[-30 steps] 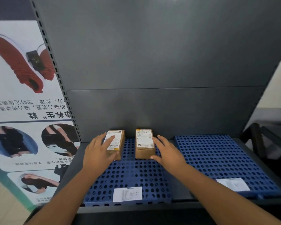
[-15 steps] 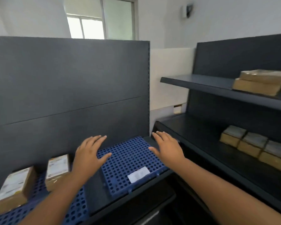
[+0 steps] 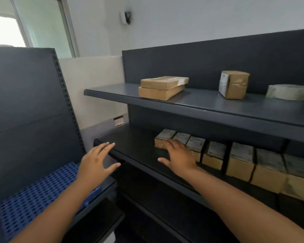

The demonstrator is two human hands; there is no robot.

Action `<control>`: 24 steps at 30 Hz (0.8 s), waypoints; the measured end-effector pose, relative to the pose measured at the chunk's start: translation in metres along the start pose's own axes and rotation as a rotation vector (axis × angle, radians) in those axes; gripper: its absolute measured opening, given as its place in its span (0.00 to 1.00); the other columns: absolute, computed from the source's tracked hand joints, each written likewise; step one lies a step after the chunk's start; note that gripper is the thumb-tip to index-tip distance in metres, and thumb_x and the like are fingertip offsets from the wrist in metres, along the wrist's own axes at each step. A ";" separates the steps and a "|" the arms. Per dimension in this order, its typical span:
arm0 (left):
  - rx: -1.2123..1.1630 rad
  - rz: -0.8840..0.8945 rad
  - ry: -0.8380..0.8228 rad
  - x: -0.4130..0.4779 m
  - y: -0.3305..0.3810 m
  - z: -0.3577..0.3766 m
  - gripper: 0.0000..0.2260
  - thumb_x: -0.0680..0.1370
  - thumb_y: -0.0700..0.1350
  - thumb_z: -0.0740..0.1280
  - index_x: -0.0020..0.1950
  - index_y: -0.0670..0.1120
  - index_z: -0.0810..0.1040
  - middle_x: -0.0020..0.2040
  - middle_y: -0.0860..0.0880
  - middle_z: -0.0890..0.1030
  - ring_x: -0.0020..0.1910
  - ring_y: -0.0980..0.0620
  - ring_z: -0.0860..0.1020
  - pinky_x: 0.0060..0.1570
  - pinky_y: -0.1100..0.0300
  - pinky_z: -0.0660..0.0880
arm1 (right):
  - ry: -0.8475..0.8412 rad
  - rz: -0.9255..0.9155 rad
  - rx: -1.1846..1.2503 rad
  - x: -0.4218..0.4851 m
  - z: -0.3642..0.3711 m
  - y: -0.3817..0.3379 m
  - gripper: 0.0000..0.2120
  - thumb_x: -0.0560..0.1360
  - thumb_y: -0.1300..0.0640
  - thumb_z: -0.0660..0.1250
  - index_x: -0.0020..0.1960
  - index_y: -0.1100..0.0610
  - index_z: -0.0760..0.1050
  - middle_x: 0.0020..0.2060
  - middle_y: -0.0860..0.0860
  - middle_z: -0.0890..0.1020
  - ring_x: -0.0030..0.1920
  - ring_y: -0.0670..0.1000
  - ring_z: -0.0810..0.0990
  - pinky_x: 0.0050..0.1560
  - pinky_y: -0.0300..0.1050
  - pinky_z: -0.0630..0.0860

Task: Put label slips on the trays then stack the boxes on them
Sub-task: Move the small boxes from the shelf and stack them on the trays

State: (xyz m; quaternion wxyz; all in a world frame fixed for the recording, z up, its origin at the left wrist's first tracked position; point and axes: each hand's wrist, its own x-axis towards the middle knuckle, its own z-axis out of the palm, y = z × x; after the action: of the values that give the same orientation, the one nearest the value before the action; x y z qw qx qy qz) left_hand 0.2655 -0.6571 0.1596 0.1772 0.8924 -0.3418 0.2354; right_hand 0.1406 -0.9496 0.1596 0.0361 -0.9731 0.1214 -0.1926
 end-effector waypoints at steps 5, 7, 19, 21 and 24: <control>-0.086 0.057 -0.030 0.026 0.047 0.033 0.35 0.71 0.64 0.70 0.75 0.55 0.65 0.72 0.51 0.70 0.68 0.49 0.70 0.65 0.48 0.71 | -0.038 0.064 -0.026 -0.009 0.005 0.056 0.38 0.75 0.33 0.61 0.77 0.50 0.56 0.77 0.53 0.61 0.75 0.57 0.60 0.73 0.56 0.59; -0.131 0.054 -0.065 0.034 0.059 0.046 0.36 0.71 0.64 0.70 0.76 0.57 0.64 0.73 0.53 0.68 0.69 0.50 0.69 0.66 0.48 0.71 | -0.047 0.085 -0.037 -0.008 0.010 0.070 0.38 0.75 0.33 0.61 0.78 0.50 0.54 0.77 0.53 0.60 0.75 0.58 0.60 0.73 0.57 0.59; -0.298 0.102 -0.277 0.106 0.059 0.149 0.38 0.71 0.64 0.71 0.77 0.60 0.58 0.77 0.53 0.60 0.70 0.49 0.69 0.64 0.50 0.73 | -0.085 0.195 -0.115 0.032 0.068 0.098 0.39 0.74 0.33 0.61 0.78 0.48 0.51 0.77 0.52 0.59 0.75 0.58 0.59 0.73 0.59 0.57; -0.321 0.133 -0.270 0.121 0.056 0.168 0.38 0.71 0.63 0.71 0.76 0.59 0.60 0.76 0.53 0.62 0.69 0.49 0.70 0.62 0.51 0.74 | -0.096 0.226 -0.121 0.043 0.078 0.098 0.40 0.75 0.34 0.61 0.78 0.48 0.50 0.78 0.52 0.57 0.76 0.58 0.57 0.74 0.60 0.55; -0.328 0.177 -0.267 0.143 0.054 0.193 0.37 0.71 0.61 0.72 0.76 0.56 0.62 0.75 0.52 0.63 0.66 0.49 0.73 0.59 0.52 0.76 | -0.107 0.257 -0.159 0.060 0.092 0.099 0.40 0.75 0.34 0.61 0.79 0.48 0.49 0.78 0.52 0.56 0.76 0.59 0.56 0.74 0.61 0.54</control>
State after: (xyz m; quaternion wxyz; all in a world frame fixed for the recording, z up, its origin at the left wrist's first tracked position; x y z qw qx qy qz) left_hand 0.3797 -0.8624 0.0859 0.2514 0.8415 -0.4729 0.0711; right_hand 0.2074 -1.0580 0.0850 -0.0103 -0.9582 0.2577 -0.1239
